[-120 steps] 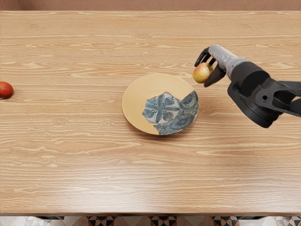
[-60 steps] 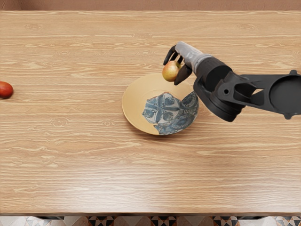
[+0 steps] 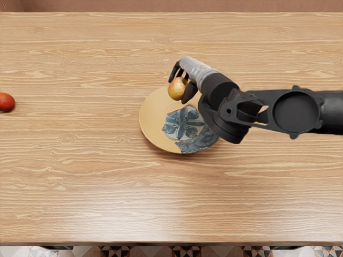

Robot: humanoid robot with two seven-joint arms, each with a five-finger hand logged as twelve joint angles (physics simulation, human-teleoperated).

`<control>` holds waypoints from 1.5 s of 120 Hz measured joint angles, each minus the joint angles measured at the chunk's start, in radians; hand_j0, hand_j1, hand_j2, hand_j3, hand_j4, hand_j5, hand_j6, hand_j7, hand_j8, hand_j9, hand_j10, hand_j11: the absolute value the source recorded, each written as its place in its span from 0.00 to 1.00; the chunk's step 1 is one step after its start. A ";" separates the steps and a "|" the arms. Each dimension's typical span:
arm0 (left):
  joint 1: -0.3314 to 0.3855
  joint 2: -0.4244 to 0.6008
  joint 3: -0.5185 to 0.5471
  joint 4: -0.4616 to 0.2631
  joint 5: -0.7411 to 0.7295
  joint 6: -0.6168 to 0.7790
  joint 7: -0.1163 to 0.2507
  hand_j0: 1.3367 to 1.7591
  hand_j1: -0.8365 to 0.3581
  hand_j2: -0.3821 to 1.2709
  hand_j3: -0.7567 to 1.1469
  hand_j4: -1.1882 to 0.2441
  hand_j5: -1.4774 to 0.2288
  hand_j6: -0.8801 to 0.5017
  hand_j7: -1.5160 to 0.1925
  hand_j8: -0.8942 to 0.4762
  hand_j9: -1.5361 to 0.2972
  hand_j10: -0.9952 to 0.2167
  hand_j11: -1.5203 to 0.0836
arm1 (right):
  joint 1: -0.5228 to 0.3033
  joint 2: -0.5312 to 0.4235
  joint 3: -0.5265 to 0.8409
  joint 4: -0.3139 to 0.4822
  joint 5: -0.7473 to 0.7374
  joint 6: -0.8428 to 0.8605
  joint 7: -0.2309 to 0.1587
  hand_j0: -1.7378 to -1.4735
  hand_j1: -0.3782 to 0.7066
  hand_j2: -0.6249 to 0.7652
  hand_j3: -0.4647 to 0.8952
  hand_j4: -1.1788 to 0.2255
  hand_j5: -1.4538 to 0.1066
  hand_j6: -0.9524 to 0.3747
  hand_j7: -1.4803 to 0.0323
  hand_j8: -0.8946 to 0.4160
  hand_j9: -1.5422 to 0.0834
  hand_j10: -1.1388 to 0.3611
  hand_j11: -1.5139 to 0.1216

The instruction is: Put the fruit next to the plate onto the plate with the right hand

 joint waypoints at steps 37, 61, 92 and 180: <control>0.001 0.000 0.000 0.000 0.000 0.000 0.000 0.76 0.76 0.26 0.40 0.67 0.69 0.47 0.71 0.48 0.67 0.63 0.76 | -0.028 0.030 -0.010 -0.035 -0.007 -0.003 0.000 0.31 0.24 0.49 0.34 0.66 0.71 0.58 0.76 0.54 0.74 0.59 0.71; 0.000 0.000 0.000 0.000 0.000 0.000 0.000 0.76 0.76 0.26 0.40 0.67 0.69 0.47 0.71 0.48 0.67 0.63 0.76 | -0.030 -0.059 0.050 0.095 0.012 -0.005 0.000 0.30 0.13 0.46 0.34 0.76 0.83 0.65 0.88 0.61 0.85 0.68 0.83; 0.001 0.000 0.001 0.000 0.000 0.000 0.000 0.76 0.76 0.26 0.40 0.67 0.69 0.47 0.71 0.48 0.67 0.63 0.76 | -0.069 -0.155 0.272 0.286 0.187 0.080 0.000 0.30 0.08 0.45 0.34 0.80 0.89 0.68 0.93 0.65 0.90 0.72 0.88; 0.002 0.000 0.002 -0.001 0.000 0.000 0.000 0.76 0.76 0.26 0.40 0.67 0.69 0.47 0.71 0.48 0.67 0.63 0.76 | -0.480 -0.567 0.619 0.047 1.097 1.163 0.000 0.30 0.06 0.45 0.34 0.82 0.91 0.70 0.95 0.66 0.92 0.74 0.90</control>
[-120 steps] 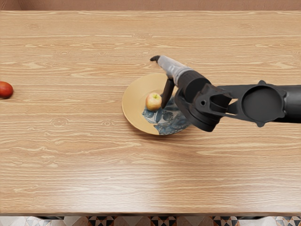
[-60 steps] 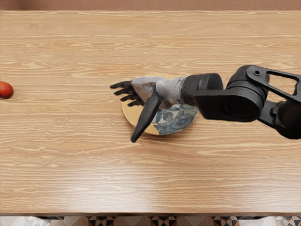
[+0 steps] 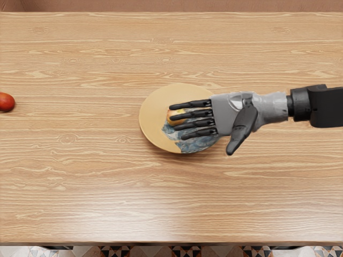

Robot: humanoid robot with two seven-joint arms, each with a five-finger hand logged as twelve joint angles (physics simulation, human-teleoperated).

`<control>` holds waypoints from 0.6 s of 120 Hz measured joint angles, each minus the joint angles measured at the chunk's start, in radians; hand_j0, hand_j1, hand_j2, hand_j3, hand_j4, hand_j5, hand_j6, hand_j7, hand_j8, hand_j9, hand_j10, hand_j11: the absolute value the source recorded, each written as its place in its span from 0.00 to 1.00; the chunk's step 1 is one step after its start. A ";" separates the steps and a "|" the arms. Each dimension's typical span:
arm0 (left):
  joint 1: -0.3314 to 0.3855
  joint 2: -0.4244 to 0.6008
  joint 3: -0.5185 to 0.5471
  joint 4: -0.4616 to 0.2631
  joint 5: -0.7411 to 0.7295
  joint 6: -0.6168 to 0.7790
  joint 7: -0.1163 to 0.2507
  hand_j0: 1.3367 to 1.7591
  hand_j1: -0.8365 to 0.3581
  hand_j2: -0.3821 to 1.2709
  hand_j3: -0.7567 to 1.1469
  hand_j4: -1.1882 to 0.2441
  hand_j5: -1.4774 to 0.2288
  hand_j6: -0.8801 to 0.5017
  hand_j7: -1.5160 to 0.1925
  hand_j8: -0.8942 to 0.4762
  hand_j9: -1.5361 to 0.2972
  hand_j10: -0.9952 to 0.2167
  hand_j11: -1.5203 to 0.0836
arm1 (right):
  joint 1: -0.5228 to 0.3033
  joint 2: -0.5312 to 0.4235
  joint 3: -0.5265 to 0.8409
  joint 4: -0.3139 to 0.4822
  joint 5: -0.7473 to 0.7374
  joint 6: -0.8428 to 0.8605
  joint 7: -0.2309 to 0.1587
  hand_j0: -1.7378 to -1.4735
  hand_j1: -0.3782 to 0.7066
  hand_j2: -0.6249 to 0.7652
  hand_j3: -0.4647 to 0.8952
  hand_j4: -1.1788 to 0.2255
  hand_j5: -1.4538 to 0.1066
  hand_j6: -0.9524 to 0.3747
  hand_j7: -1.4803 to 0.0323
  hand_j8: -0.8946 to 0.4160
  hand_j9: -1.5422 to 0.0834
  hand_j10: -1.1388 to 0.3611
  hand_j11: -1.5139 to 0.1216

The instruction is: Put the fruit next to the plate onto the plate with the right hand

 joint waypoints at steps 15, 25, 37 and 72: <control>0.000 0.000 -0.001 0.000 0.000 0.000 0.000 0.76 0.76 0.26 0.40 0.67 0.69 0.47 0.71 0.48 0.67 0.63 0.76 | -0.007 -0.103 -0.010 -0.002 0.063 0.005 0.000 0.30 0.06 0.45 0.34 0.82 0.91 0.70 0.95 0.66 0.92 0.74 0.90; 0.000 0.000 -0.002 0.001 0.000 0.000 0.000 0.76 0.76 0.26 0.40 0.67 0.69 0.47 0.71 0.48 0.67 0.63 0.76 | -0.009 -0.159 -0.012 -0.001 0.078 0.006 0.000 0.30 0.06 0.45 0.34 0.82 0.91 0.70 0.95 0.66 0.93 0.74 0.90; 0.000 0.000 -0.002 0.001 0.000 0.000 0.000 0.76 0.76 0.26 0.40 0.67 0.69 0.47 0.71 0.48 0.67 0.63 0.76 | -0.010 -0.209 -0.012 0.003 0.086 0.007 0.000 0.30 0.06 0.45 0.34 0.82 0.91 0.70 0.95 0.66 0.93 0.74 0.90; -0.002 0.000 -0.002 0.001 0.000 0.000 0.000 0.76 0.76 0.26 0.40 0.67 0.69 0.47 0.71 0.48 0.67 0.63 0.76 | -0.011 -0.340 -0.013 0.016 0.120 0.008 0.000 0.30 0.06 0.45 0.34 0.82 0.91 0.70 0.95 0.66 0.93 0.74 0.90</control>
